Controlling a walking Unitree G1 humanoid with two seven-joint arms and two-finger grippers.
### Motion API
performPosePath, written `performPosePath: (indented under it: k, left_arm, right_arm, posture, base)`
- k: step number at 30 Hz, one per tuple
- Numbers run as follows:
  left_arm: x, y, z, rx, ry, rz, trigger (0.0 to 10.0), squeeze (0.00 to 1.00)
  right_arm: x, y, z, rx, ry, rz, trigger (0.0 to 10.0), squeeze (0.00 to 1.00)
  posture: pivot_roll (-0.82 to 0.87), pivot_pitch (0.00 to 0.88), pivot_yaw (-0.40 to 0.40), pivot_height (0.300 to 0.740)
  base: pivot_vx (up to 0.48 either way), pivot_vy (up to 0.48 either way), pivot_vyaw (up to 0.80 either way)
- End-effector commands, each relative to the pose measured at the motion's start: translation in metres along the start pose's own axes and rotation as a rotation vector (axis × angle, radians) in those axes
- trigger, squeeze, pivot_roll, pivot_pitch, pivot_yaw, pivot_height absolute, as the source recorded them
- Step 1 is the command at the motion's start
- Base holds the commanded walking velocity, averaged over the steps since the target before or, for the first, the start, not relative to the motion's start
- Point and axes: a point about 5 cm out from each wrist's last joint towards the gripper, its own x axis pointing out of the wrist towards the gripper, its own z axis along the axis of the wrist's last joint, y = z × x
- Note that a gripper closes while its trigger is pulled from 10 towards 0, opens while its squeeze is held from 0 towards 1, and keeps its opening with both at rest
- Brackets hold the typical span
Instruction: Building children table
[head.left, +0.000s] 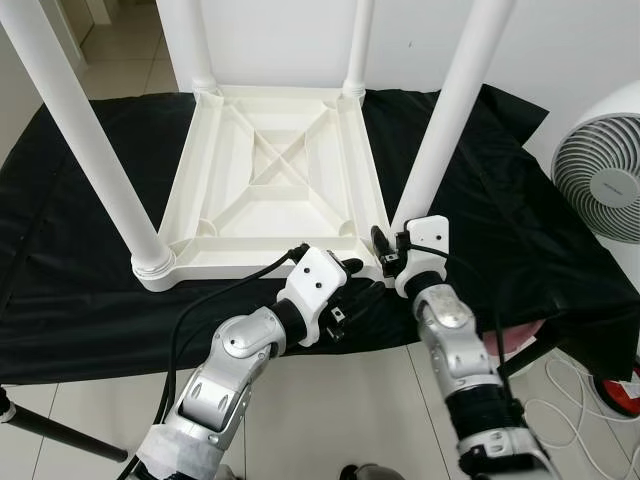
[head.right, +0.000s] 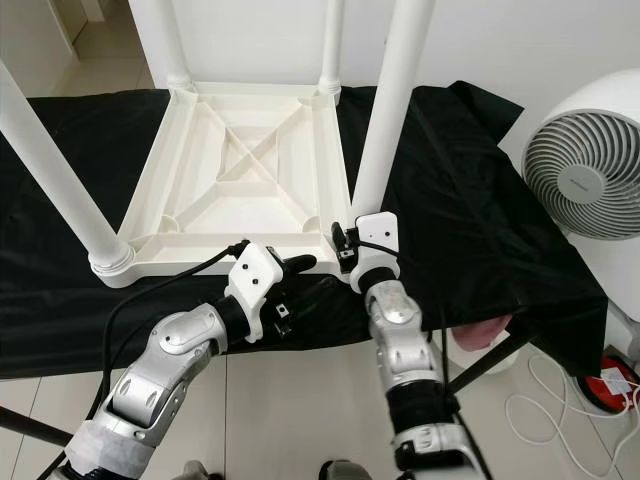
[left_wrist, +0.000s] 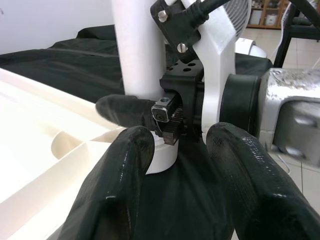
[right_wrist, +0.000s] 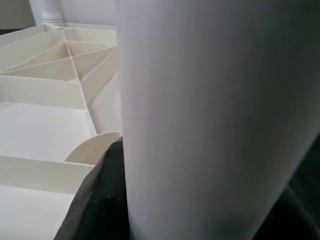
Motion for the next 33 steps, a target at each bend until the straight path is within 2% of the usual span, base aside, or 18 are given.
performPosePath:
  k: [1, 3, 5, 12, 13, 14, 15, 18, 21, 24, 25, 27, 28, 29, 30, 33]
  left_arm:
    - [-0.002, -0.001, -0.002, 0.000, 0.010, 0.022, 10.0, 0.00]
    - [-0.002, -0.001, -0.002, 0.000, 0.010, 0.021, 10.0, 0.00]
    - [0.000, -0.002, -0.002, -0.004, 0.007, 0.021, 10.0, 0.00]
    - [-0.001, -0.002, -0.003, 0.000, 0.009, 0.018, 10.0, 0.00]
    - [-0.001, -0.001, -0.003, 0.002, 0.010, 0.020, 10.0, 0.00]
    - [-0.002, -0.001, -0.003, 0.002, 0.011, 0.023, 10.0, 0.00]
    - [-0.002, -0.001, -0.003, 0.001, 0.011, 0.024, 10.0, 0.00]
    - [-0.002, -0.002, -0.003, 0.001, 0.010, 0.024, 10.0, 0.00]
    - [-0.001, -0.003, -0.003, -0.001, 0.008, 0.022, 10.0, 0.00]
    - [0.000, -0.003, -0.003, 0.000, 0.008, 0.020, 10.0, 0.00]
    - [0.000, -0.002, -0.002, 0.003, 0.008, 0.019, 10.0, 0.00]
    - [0.000, -0.002, -0.002, 0.003, 0.008, 0.019, 10.0, 0.00]
    - [-0.001, -0.001, -0.002, 0.004, 0.008, 0.019, 10.0, 0.00]
    - [-0.001, -0.001, -0.002, 0.004, 0.008, 0.019, 10.0, 0.00]
    - [-0.001, 0.000, -0.002, 0.005, 0.009, 0.024, 10.0, 0.00]
    - [-0.001, 0.001, -0.002, 0.006, 0.009, 0.027, 10.0, 0.00]
  right_arm:
    - [-0.005, -0.007, -0.007, -0.026, 0.042, -0.090, 0.0, 0.00]
    - [-0.006, -0.005, -0.007, -0.015, 0.039, -0.117, 0.0, 0.00]
    - [-0.005, 0.008, 0.003, 0.033, 0.001, -0.074, 0.0, 0.00]
    - [-0.008, 0.013, 0.003, 0.040, 0.037, -0.032, 0.0, 0.00]
    - [-0.008, 0.014, 0.004, 0.038, 0.039, -0.021, 10.0, 0.00]
    - [-0.008, 0.014, 0.004, 0.034, 0.041, -0.012, 10.0, 0.00]
    - [-0.008, 0.013, 0.004, 0.028, 0.037, 0.003, 10.0, 1.00]
    - [-0.007, 0.011, 0.004, 0.012, 0.030, 0.063, 10.0, 1.00]
    - [-0.005, 0.005, 0.005, -0.029, 0.004, 0.239, 10.0, 1.00]
    - [-0.004, -0.001, 0.004, -0.046, 0.009, 0.290, 10.0, 1.00]
    - [-0.001, -0.013, 0.006, -0.126, -0.004, 0.395, 10.0, 1.00]
    - [-0.001, -0.013, 0.006, -0.126, -0.004, 0.395, 10.0, 1.00]
    - [0.000, -0.018, 0.007, -0.153, -0.010, 0.436, 10.0, 0.00]
    - [0.000, -0.018, 0.007, -0.153, -0.010, 0.436, 10.0, 0.00]
    - [0.004, -0.027, 0.011, -0.196, -0.017, 0.522, 10.0, 0.00]
    - [0.007, -0.030, 0.013, -0.219, -0.016, 0.578, 10.0, 0.00]
  posture:
    - [-0.06, 0.059, -0.011, 0.740]
    - [-0.06, 0.059, -0.011, 0.740]
    - [-0.06, 0.053, -0.016, 0.740]
    - [-0.06, 0.047, -0.020, 0.740]
    - [-0.06, 0.047, -0.020, 0.740]
    - [-0.06, 0.046, -0.020, 0.740]
    - [-0.06, 0.046, -0.020, 0.740]
    - [-0.06, 0.045, -0.021, 0.740]
    - [-0.07, 0.042, -0.016, 0.740]
    - [-0.07, 0.042, -0.017, 0.740]
    - [-0.07, 0.042, -0.017, 0.740]
    - [-0.07, 0.042, -0.017, 0.740]
    - [-0.07, 0.042, -0.016, 0.740]
    - [-0.07, 0.042, -0.016, 0.740]
    - [-0.07, 0.042, -0.011, 0.740]
    - [-0.07, 0.047, -0.008, 0.740]
  base:
    - [0.000, 0.000, 0.00]
    - [0.000, 0.000, 0.00]
    - [0.000, 0.000, 0.00]
    - [0.000, 0.000, 0.00]
    - [0.000, 0.000, 0.00]
    - [0.000, 0.000, 0.00]
    - [0.000, 0.000, 0.00]
    - [0.000, 0.000, 0.00]
    - [0.000, 0.000, 0.00]
    - [0.000, 0.000, 0.00]
    - [0.000, 0.000, 0.00]
    - [0.000, 0.000, 0.00]
    - [0.000, 0.000, 0.00]
    - [0.000, 0.000, 0.00]
    - [0.000, 0.000, 0.00]
    - [0.000, 0.000, 0.00]
